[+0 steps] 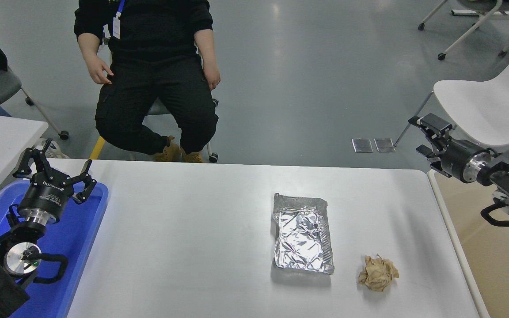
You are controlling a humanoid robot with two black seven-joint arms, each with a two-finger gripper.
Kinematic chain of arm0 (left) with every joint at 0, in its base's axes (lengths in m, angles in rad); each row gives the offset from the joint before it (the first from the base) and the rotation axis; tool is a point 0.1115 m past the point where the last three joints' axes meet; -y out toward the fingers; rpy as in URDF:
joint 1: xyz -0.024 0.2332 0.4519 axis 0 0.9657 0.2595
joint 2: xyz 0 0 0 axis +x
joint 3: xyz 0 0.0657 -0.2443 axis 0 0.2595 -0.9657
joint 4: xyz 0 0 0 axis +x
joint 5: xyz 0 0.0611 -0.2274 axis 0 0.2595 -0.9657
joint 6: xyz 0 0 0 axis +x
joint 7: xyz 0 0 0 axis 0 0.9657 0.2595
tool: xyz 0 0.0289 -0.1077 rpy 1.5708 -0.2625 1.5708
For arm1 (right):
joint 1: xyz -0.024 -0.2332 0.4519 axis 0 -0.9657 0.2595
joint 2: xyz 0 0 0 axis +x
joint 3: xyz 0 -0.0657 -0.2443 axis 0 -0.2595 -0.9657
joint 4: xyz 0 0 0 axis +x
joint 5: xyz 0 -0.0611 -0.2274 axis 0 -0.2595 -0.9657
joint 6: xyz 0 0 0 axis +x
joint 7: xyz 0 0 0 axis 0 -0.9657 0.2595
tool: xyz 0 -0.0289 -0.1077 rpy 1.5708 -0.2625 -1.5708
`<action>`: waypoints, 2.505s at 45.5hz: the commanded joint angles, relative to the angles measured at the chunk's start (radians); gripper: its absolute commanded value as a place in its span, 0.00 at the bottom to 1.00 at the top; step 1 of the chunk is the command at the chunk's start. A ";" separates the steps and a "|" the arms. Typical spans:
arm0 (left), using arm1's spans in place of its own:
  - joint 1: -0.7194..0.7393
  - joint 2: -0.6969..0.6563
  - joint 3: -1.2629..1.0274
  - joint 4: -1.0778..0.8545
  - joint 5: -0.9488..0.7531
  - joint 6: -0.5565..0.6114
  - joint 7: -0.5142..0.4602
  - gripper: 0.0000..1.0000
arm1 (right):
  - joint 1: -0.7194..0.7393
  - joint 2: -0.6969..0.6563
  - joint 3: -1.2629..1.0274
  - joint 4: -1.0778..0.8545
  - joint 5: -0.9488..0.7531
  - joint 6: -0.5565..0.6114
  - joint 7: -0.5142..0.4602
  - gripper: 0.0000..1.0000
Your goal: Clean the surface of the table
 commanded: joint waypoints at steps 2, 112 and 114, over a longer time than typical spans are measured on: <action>0.000 0.000 0.001 0.000 0.000 0.000 0.000 1.00 | 0.044 0.034 -0.172 -0.023 -0.227 0.000 0.002 0.98; 0.000 0.000 0.000 0.000 0.000 0.000 0.000 1.00 | 0.096 0.401 -0.619 0.018 -0.681 -0.195 0.072 0.91; 0.000 0.000 0.000 0.000 0.000 0.000 0.000 1.00 | 0.087 0.401 -0.616 0.018 -0.681 -0.200 0.072 0.90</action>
